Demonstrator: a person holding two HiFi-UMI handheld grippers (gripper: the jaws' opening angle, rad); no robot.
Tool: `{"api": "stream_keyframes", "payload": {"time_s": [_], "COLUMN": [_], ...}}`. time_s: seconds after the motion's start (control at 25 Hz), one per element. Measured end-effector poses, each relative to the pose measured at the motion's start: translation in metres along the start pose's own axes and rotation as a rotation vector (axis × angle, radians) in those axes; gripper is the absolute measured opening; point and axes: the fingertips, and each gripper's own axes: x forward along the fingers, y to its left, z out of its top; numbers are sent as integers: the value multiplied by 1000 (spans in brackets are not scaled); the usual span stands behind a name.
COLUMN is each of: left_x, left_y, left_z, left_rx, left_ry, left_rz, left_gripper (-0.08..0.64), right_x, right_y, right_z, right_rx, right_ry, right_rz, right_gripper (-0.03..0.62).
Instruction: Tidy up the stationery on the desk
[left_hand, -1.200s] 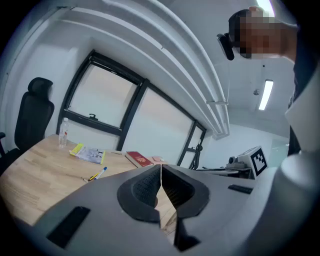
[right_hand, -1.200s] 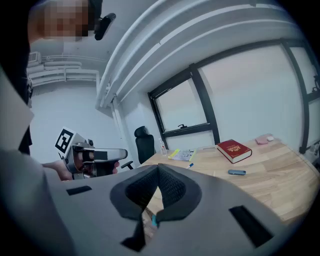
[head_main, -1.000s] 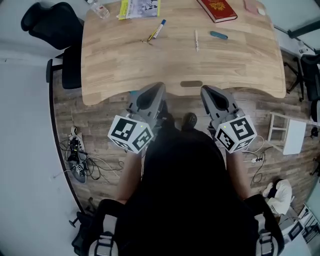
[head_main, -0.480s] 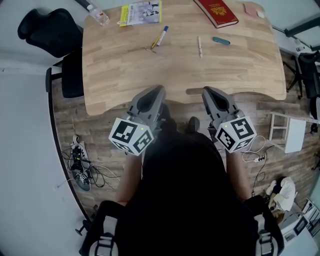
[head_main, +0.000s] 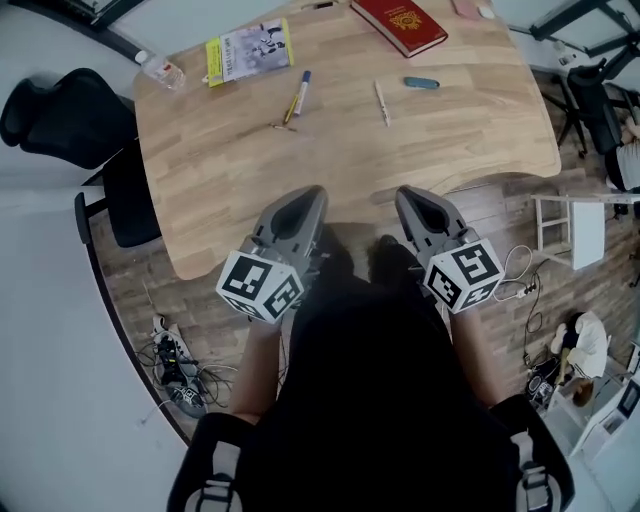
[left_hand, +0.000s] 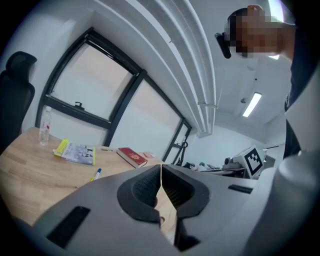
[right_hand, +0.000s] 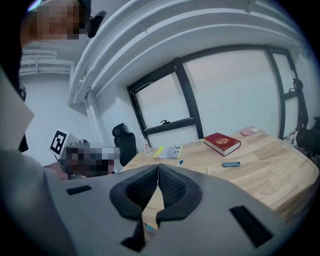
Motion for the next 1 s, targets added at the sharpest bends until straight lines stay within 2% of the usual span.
{"api": "stream_keyframes", "payload": {"time_s": [0.24, 0.4, 0.56, 0.72, 1.0], "left_x": [23, 51, 73, 101, 137], "left_y": [14, 5, -11, -24, -34], "left_z": [-11, -10, 1, 11, 17], "left_rx": [1, -8, -2, 10, -21], "left_ry": [61, 74, 66, 37, -8], "left_rz": [-39, -59, -46, -13, 95], "left_gripper": [35, 35, 35, 35, 35], "right_x": [5, 14, 33, 53, 82], "right_y": [-17, -44, -66, -95, -160], "right_z": [-17, -19, -17, -14, -18], "right_rx": [28, 35, 31, -30, -91], "right_ry": [36, 61, 94, 135, 213], "right_rz": [-63, -64, 6, 98, 204], "right_gripper": [21, 21, 21, 21, 24]}}
